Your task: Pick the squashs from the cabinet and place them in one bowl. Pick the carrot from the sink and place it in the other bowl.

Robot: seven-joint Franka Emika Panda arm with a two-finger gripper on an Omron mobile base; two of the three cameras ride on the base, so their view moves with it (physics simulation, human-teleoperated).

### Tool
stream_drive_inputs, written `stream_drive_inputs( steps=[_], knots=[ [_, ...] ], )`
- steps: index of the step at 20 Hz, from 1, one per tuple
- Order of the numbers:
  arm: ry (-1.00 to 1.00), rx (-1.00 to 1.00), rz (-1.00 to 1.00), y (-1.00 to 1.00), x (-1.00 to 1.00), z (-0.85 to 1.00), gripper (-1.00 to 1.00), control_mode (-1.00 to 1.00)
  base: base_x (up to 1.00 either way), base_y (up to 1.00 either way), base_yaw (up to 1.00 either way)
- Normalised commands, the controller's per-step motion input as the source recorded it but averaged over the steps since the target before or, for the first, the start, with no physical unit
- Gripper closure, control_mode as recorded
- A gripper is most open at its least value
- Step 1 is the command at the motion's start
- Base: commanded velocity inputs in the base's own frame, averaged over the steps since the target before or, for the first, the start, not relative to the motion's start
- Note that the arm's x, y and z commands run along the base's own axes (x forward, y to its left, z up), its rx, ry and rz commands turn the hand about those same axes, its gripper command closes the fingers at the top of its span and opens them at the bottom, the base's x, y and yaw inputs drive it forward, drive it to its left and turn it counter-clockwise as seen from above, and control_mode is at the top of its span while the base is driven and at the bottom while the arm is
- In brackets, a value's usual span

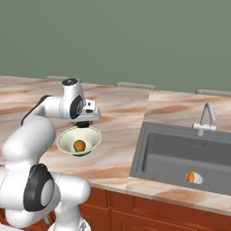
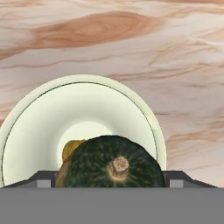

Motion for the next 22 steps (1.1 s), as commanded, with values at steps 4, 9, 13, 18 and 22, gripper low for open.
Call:
stream_drive_inputs(
  steps=[4, 9, 13, 18, 22],
  knots=[
    [0.00, 0.00, 0.00, 0.00, 0.18, -0.23, 1.00, -1.00, 0.00, 0.00, 0.00],
    [0.00, 0.00, 0.00, 0.00, 0.14, -0.22, 1.00, -1.00, 0.00, 0.00, 0.00],
    [0.02, 0.00, 0.00, 0.00, 0.04, -0.20, 1.00, -1.00, 0.00, 0.00, 0.00],
    [0.04, -0.01, 0.00, 0.00, 0.00, -0.18, 1.00, -1.00, 0.00, 0.00, 0.00],
    [0.01, -0.01, 0.00, 0.00, 0.00, -0.15, 1.00, -1.00, 0.00, 0.00, 0.00]
  ],
)
